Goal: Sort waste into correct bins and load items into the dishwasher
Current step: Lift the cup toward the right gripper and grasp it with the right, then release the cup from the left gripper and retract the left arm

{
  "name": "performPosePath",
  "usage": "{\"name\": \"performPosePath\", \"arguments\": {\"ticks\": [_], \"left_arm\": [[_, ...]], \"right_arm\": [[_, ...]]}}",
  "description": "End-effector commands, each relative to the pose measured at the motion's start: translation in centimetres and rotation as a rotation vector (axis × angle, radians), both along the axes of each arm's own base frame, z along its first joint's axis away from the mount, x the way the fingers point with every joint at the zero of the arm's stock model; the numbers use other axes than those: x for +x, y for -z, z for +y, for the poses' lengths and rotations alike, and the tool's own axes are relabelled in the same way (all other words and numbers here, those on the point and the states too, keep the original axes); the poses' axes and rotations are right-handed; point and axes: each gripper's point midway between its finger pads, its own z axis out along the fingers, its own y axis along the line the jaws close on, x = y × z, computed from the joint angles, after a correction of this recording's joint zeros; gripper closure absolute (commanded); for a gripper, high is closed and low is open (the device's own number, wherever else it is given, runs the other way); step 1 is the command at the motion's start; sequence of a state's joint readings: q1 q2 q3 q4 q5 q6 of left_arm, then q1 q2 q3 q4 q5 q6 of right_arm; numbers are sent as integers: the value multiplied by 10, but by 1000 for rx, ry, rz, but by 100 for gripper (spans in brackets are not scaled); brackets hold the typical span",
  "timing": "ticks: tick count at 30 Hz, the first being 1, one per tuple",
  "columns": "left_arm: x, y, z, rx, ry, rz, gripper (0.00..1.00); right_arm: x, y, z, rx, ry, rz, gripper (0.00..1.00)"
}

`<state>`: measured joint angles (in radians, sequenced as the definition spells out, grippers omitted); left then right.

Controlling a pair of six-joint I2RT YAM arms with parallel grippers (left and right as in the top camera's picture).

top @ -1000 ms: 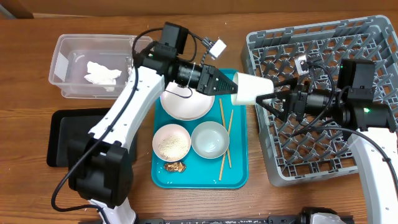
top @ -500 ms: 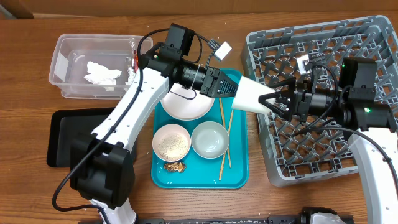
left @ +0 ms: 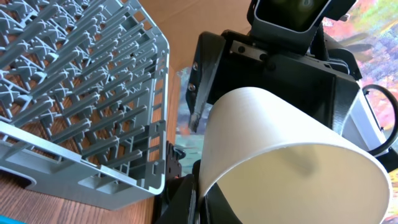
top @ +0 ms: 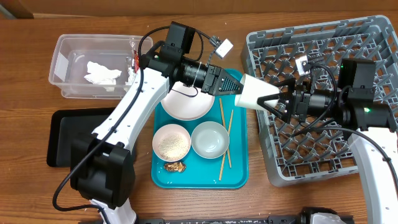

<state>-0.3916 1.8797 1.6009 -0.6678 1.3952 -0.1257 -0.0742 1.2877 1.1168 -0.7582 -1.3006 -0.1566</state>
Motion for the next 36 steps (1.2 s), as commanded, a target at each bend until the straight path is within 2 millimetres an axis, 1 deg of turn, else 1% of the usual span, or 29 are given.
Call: {"name": "performPosePath", "arguments": {"ticks": [1, 6, 10, 14, 19, 24, 32, 36], "left_arm": [[1, -4, -1, -10, 7, 4, 96], [1, -4, -2, -11, 7, 0, 96], [2, -4, -2, -13, 7, -5, 96], [2, -5, -2, -14, 7, -4, 96], [2, -4, -2, -12, 6, -2, 96], [2, -4, -2, -12, 6, 0, 96], [2, -4, -2, -10, 5, 3, 96], [2, -4, -2, -8, 3, 2, 95]], "right_arm": [[2, -6, 0, 1, -3, -17, 15], [-3, -3, 3, 3, -14, 11, 15], [-5, -3, 9, 2, -33, 11, 15], [-6, -3, 10, 2, -36, 8, 16], [-4, -3, 10, -3, -33, -1, 23], [-1, -1, 8, -22, -17, -12, 26], [4, -5, 8, -24, -16, -59, 38], [4, -5, 8, -25, -16, -60, 42]]}}
